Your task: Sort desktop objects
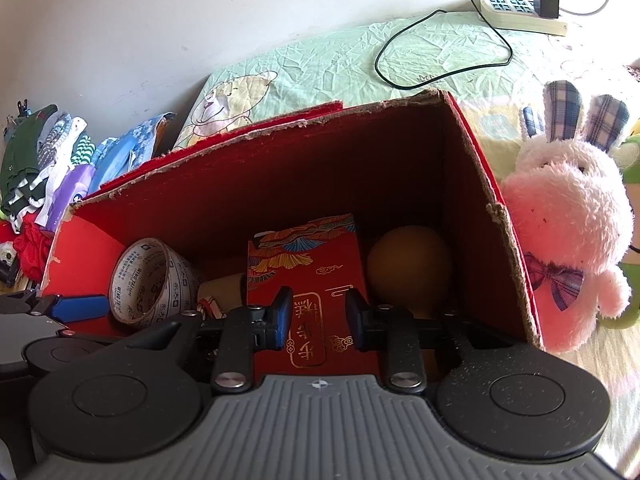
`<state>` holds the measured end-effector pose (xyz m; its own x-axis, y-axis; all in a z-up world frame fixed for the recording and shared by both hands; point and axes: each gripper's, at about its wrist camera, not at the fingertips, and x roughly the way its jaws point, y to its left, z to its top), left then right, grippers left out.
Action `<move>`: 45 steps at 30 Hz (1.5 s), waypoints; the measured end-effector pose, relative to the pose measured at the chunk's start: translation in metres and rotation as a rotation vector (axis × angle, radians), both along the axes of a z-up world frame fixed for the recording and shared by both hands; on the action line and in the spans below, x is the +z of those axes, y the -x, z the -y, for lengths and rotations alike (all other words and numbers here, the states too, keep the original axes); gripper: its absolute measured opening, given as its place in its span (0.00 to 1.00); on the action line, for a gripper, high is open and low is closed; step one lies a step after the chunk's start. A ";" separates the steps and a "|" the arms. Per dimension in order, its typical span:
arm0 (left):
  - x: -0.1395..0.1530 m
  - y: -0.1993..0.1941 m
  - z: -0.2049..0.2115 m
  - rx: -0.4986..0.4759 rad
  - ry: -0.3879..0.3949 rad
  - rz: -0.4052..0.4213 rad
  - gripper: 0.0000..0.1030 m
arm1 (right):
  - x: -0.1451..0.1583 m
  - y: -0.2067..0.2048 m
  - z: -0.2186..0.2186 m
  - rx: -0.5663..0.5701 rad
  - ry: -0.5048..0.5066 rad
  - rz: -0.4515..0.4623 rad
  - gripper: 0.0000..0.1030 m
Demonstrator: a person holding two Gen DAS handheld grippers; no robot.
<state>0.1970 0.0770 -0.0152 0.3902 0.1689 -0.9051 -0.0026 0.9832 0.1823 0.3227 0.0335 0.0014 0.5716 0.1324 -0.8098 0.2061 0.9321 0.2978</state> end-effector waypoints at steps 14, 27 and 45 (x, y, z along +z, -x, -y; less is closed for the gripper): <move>-0.001 -0.007 0.001 0.006 -0.013 0.000 0.99 | 0.001 0.001 -0.003 -0.014 0.036 -0.011 0.29; 0.001 -0.013 0.007 0.003 -0.009 0.000 0.99 | 0.001 0.002 -0.004 -0.010 0.032 -0.008 0.29; 0.003 0.002 -0.004 0.031 0.008 0.041 0.95 | 0.012 0.008 -0.010 -0.029 0.127 0.038 0.35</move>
